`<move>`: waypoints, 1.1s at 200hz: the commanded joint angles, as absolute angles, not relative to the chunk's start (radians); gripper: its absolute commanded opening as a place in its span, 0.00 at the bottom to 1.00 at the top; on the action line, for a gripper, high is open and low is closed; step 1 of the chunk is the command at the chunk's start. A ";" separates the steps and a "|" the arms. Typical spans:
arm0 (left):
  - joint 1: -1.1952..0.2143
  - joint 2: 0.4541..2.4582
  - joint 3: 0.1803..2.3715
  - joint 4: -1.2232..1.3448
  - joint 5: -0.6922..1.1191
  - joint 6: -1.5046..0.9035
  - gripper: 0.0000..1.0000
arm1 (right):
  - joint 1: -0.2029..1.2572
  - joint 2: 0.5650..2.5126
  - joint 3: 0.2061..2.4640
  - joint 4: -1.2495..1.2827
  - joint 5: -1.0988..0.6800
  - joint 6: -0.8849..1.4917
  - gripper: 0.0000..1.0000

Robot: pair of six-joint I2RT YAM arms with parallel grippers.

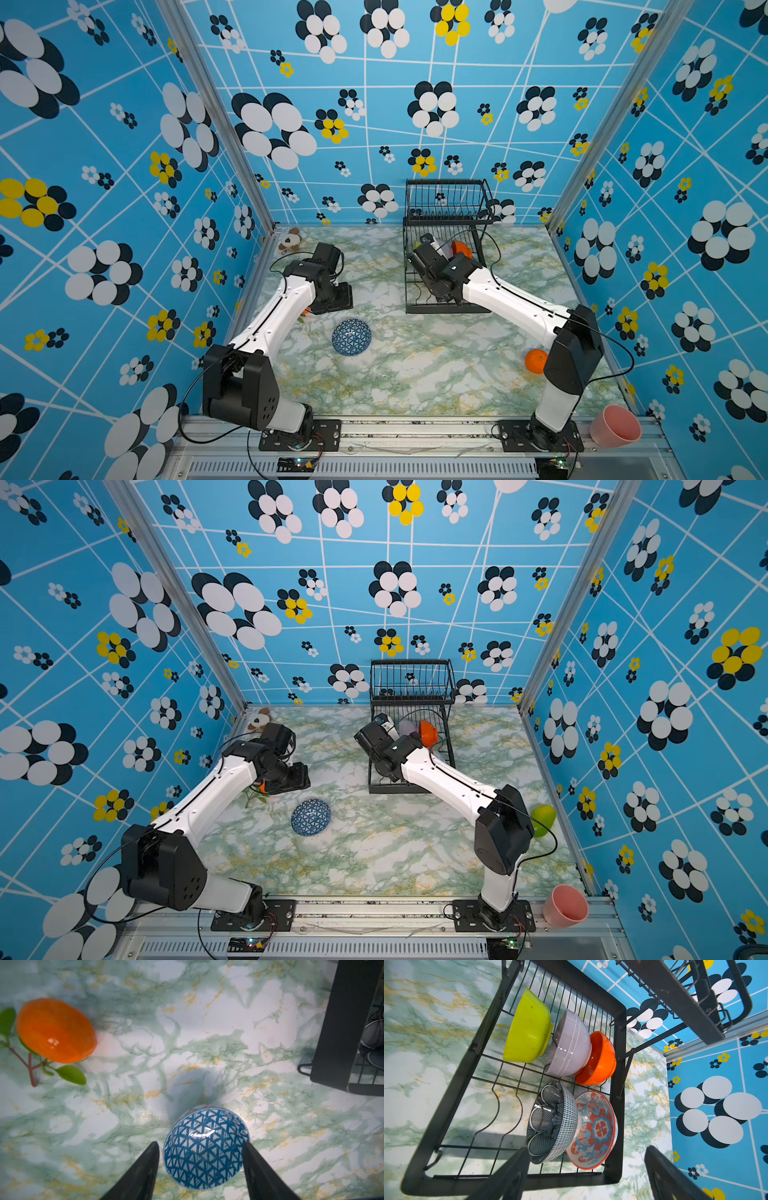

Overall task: Load bowls into a dish rack
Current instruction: Place the bowl in the dish rack, then pick up the bowl from the middle-left of the table.

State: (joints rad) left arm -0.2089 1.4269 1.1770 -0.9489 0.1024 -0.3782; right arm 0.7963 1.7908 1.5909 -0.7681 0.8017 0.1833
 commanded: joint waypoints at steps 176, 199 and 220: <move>-0.170 1.484 0.964 -0.968 0.086 -0.420 0.44 | 0.802 1.712 1.472 -0.708 0.760 0.240 0.90; -0.170 1.502 0.963 -0.966 0.082 -0.420 0.36 | 0.802 1.706 1.458 -0.700 0.759 0.246 0.90; -0.169 1.518 0.964 -0.966 0.072 -0.419 0.31 | 0.802 1.699 1.440 -0.692 0.762 0.251 0.90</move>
State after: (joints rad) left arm -0.1764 1.4952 0.9752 -0.9634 0.0944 -0.4267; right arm 0.7963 1.7355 1.4666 -0.7055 0.7673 0.2260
